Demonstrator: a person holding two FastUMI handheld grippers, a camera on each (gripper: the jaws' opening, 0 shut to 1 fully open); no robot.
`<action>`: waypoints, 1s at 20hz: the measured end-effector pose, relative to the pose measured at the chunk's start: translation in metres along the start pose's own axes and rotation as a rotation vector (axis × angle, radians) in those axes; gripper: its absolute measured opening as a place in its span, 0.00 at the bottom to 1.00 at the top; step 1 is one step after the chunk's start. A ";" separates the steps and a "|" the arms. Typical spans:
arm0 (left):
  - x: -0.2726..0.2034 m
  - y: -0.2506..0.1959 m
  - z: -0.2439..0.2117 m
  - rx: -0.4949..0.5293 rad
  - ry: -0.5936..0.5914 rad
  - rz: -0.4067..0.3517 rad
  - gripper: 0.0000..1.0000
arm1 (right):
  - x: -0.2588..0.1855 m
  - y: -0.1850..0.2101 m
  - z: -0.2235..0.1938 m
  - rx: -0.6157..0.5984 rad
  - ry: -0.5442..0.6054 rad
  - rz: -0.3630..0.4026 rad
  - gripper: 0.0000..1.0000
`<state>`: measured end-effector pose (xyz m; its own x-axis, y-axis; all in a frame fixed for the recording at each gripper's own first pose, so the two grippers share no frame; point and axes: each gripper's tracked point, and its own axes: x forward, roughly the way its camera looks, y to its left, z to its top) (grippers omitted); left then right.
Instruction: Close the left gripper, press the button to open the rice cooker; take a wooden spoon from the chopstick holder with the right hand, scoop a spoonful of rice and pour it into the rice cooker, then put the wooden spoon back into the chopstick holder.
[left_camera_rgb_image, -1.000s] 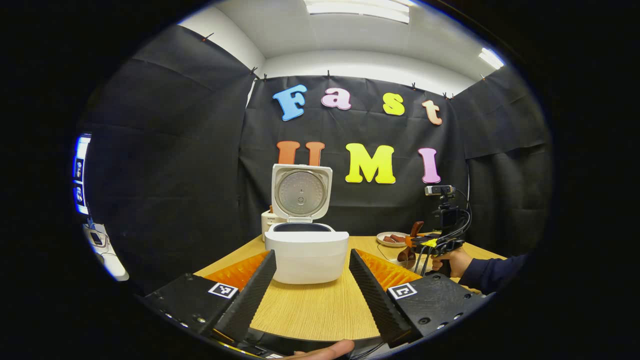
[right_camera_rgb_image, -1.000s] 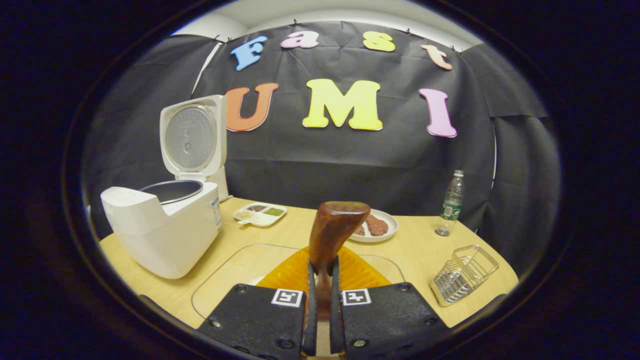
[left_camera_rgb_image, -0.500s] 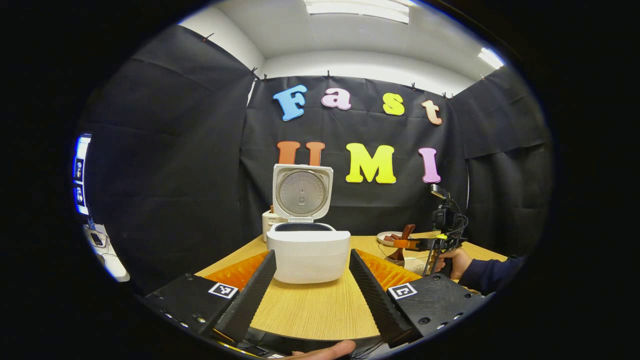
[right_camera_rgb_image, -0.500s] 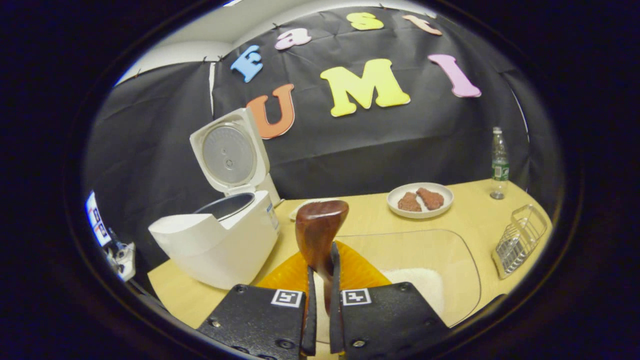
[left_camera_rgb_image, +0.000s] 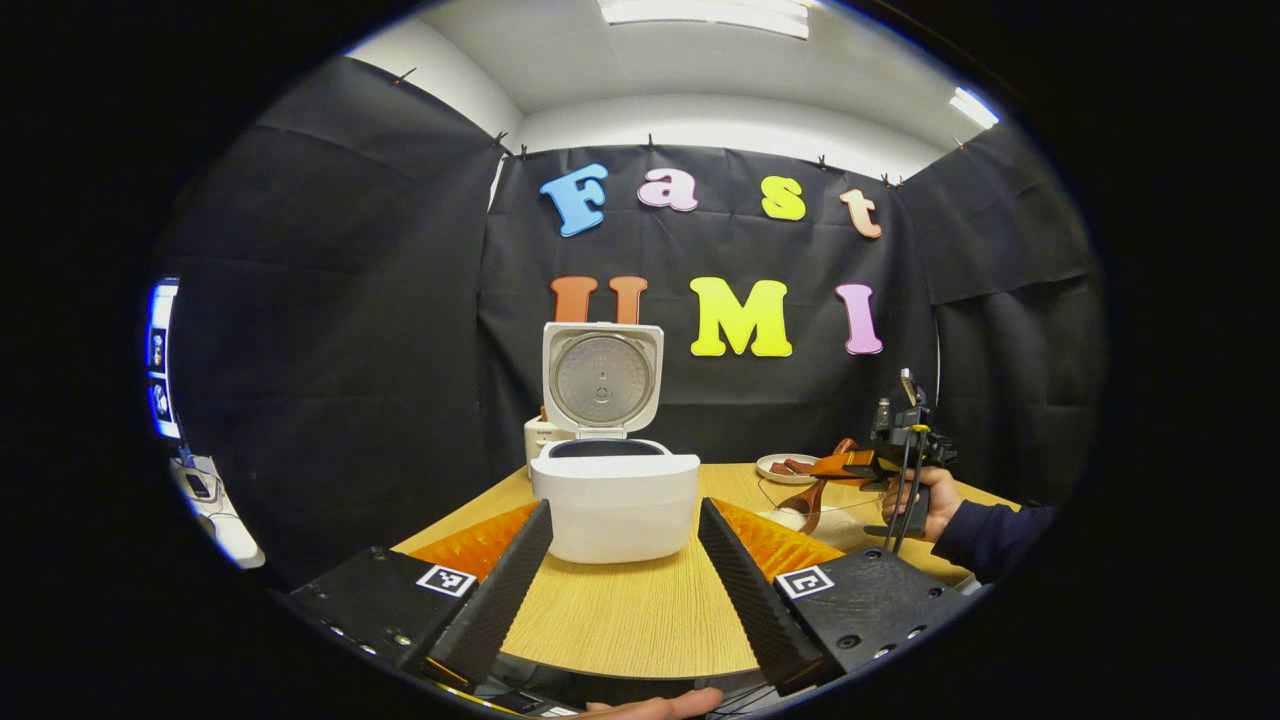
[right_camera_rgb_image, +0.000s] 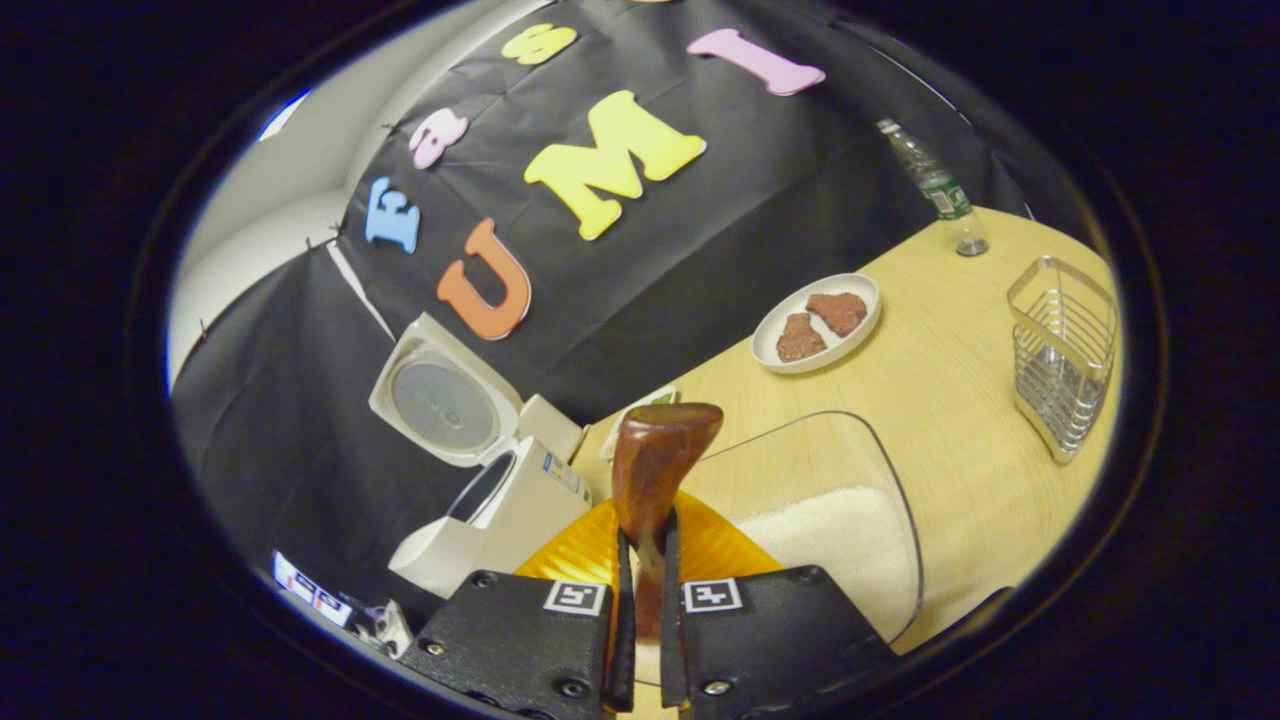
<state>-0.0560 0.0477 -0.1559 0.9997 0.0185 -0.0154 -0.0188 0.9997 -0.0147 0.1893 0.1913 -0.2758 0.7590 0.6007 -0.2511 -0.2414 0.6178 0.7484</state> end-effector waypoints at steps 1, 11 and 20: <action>0.001 0.000 0.003 0.005 -0.007 0.004 0.94 | -0.004 -0.001 0.008 0.058 -0.021 0.017 0.15; 0.002 -0.001 -0.001 0.012 0.015 0.000 0.94 | -0.032 -0.012 0.060 0.393 -0.138 0.121 0.14; -0.009 0.028 0.001 0.002 0.012 0.045 0.94 | -0.041 0.059 0.091 0.484 -0.161 0.270 0.14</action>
<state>-0.0659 0.0751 -0.1551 0.9976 0.0629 -0.0279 -0.0633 0.9979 -0.0116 0.1985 0.1571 -0.1654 0.8003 0.5969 0.0563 -0.1639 0.1275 0.9782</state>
